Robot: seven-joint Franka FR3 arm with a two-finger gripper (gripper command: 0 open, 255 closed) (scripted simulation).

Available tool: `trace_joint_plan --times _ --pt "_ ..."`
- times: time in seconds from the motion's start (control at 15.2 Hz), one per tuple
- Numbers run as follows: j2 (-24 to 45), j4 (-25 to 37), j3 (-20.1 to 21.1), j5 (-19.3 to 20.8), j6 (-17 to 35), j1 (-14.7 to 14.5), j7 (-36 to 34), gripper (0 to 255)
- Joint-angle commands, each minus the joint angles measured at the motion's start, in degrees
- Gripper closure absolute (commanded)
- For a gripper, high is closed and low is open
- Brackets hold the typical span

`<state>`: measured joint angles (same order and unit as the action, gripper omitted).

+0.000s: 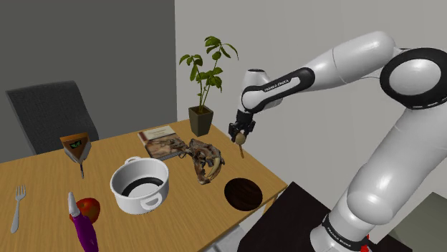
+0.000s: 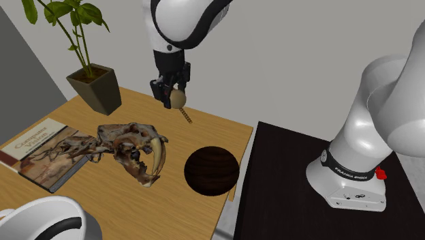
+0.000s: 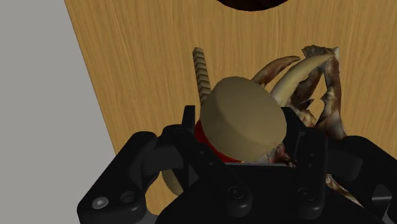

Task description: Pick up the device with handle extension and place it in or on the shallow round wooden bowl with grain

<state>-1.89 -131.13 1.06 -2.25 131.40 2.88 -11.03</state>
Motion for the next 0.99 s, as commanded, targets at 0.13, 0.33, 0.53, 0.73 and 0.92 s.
trace_joint_plan --times 0.13,0.33,0.53,0.73,0.92 --pt "-8.0 -7.5 1.6 -0.4 -0.3 -1.4 -2.8 255" --pt "-13.9 -12.7 3.2 -1.1 -1.1 -2.8 -5.2 255" --pt "-19.9 -17.3 5.0 -2.3 -2.4 -4.4 -7.7 255" --pt "-26.0 -21.3 6.9 -3.8 -4.3 -6.4 -10.4 255" --pt "-29.7 -24.3 8.4 -5.2 -5.0 -7.9 -12.3 255"
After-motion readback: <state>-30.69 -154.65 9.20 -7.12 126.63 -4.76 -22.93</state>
